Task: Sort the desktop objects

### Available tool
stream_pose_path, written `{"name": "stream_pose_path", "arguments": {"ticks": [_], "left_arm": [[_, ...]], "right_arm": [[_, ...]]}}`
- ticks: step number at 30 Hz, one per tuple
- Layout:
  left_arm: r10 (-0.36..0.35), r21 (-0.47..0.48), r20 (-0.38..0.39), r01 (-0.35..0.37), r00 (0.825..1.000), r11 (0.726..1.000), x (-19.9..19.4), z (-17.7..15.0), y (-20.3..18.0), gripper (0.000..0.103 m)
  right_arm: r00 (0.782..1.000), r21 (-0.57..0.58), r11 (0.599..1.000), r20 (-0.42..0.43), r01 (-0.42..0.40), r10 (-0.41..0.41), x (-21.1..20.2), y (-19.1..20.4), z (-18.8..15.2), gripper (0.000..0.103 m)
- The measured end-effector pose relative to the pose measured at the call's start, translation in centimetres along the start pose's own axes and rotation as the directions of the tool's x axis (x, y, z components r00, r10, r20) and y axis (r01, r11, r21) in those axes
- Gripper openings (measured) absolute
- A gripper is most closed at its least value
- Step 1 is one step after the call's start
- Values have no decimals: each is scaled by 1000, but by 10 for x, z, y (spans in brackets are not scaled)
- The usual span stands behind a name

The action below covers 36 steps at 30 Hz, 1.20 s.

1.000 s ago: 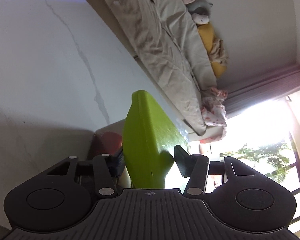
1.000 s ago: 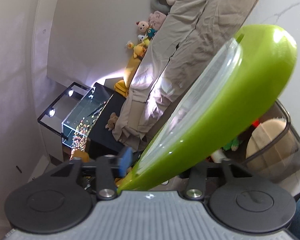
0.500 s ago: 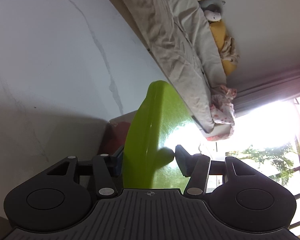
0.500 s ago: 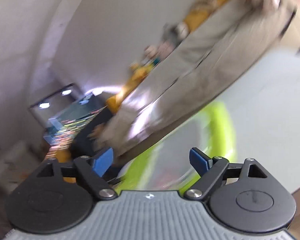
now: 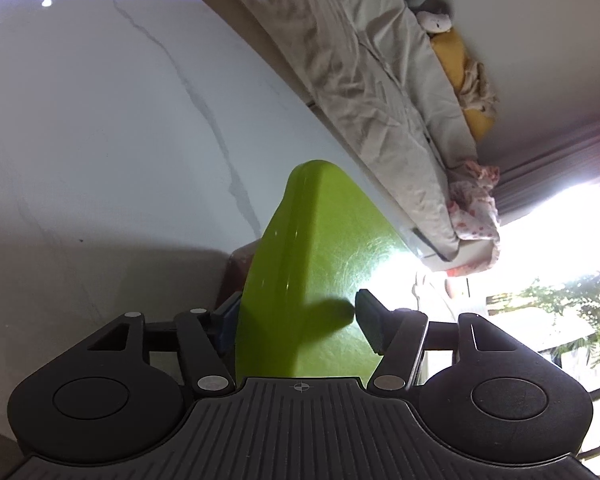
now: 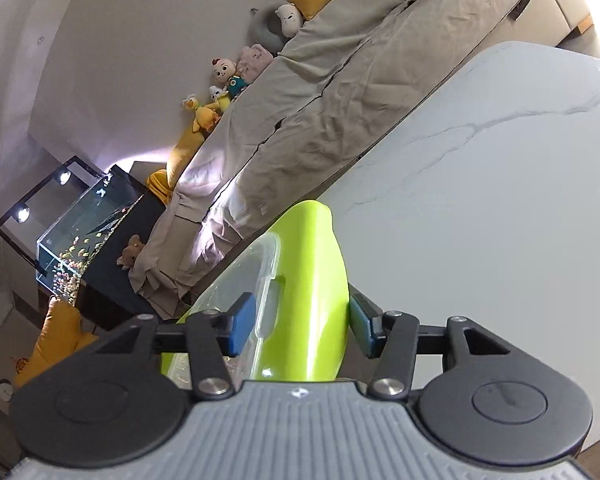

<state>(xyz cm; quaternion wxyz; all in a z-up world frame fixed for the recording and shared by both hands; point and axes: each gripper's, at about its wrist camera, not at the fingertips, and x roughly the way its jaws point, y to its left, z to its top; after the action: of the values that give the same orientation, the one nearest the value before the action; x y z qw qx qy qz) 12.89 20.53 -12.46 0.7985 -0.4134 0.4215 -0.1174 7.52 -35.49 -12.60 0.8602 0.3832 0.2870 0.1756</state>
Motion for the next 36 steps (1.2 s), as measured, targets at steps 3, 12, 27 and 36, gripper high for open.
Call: {"name": "stream_pose_path", "arguments": {"ticks": [3,12,27,36], "left_arm": [[0,4,11,0,1000,1000,3,4,-5,65],[4,49,22,-5,1000,999,12,16,-17,70],[46,165,225,-84,973,983,-47,-12,-33,93],[110,107,193,-132,975,985,-83,-35,-73,103]], "right_arm": [[1000,-8,1000,9,8,-7,3,8,5,54],[998,27,1000,67,6,-8,-3,2,-6,54],[991,117,990,116,-76,63,-34,-13,-30,73],[994,108,994,104,19,-30,-43,-1,-30,80]]}}
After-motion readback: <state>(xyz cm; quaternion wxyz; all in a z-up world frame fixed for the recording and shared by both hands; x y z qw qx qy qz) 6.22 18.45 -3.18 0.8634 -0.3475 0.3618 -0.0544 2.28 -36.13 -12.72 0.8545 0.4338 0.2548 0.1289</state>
